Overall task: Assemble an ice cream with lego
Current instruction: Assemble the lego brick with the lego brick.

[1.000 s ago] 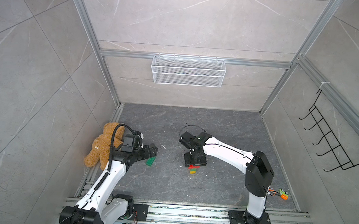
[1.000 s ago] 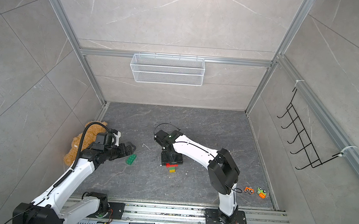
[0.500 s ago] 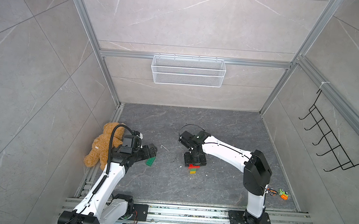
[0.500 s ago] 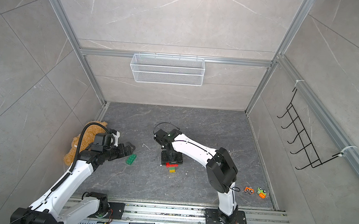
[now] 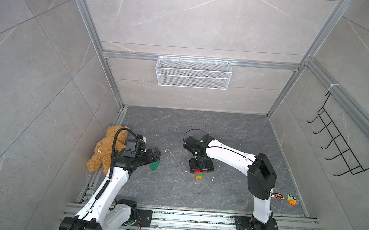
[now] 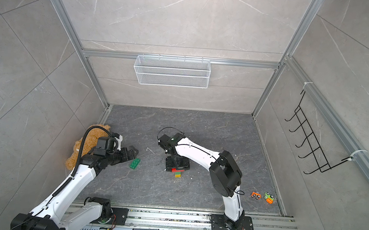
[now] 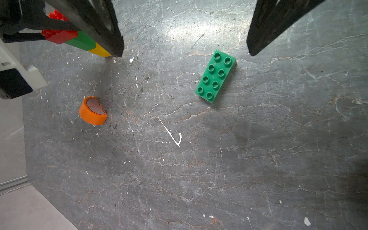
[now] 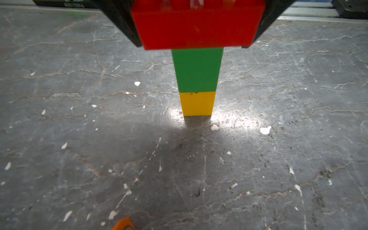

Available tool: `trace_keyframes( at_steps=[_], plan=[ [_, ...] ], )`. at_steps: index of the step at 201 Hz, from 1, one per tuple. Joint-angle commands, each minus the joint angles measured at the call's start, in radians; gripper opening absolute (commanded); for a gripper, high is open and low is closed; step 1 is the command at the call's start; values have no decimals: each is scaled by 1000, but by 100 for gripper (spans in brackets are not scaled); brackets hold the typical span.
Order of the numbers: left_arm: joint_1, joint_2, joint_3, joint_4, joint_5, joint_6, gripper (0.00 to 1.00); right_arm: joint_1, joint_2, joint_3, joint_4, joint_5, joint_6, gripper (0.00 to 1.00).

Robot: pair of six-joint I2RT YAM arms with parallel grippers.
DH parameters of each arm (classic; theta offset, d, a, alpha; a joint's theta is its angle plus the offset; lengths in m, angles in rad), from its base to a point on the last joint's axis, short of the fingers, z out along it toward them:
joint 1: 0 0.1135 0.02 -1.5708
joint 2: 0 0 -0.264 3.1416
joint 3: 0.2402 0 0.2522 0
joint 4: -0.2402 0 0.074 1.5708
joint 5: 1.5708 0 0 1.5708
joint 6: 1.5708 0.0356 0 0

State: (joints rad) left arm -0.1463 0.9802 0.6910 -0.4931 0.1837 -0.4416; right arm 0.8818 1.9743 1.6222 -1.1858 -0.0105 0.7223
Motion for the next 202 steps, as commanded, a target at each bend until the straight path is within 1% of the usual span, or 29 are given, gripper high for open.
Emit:
trace_keyframes(
  at_steps=[1, 22, 41, 55, 65, 89, 102, 110, 122, 138, 175, 202],
  plan=[
    [-2, -12, 20, -8, -38, -32, 99, 8, -36, 42, -24, 14, 0, 80],
    [-1, 15, 19, -23, -78, -68, 100, 8, -63, 61, -36, 15, -1, 81],
    [-1, 56, 24, -33, -101, -97, 97, 6, -92, 89, -66, 21, -10, 81],
    [-1, 91, 26, -25, -122, -112, 91, 6, -117, 104, -83, 27, -16, 81],
    [-1, 125, 32, -15, -139, -119, 88, 8, -132, 111, -94, 28, -19, 81],
    [7, 243, 70, -2, -208, -132, 79, 12, -172, 134, -124, 50, -26, 81],
    [17, 289, 63, 70, -186, -143, 72, 12, -193, 143, -132, 67, -29, 81],
    [19, 319, 63, 110, -168, -148, 70, 12, -204, 148, -133, 73, -30, 81],
    [20, 372, 77, 150, -136, -150, 70, 11, -219, 154, -134, 81, -33, 81],
    [20, 451, 99, 171, -101, -150, 74, 11, -236, 152, -132, 90, -37, 82],
    [16, 555, 118, 224, -15, -131, 74, 11, -292, 82, -82, 105, -37, 82],
    [-52, 577, 146, 219, 16, -129, 73, 11, -306, 44, -56, 105, -35, 81]
  ],
)
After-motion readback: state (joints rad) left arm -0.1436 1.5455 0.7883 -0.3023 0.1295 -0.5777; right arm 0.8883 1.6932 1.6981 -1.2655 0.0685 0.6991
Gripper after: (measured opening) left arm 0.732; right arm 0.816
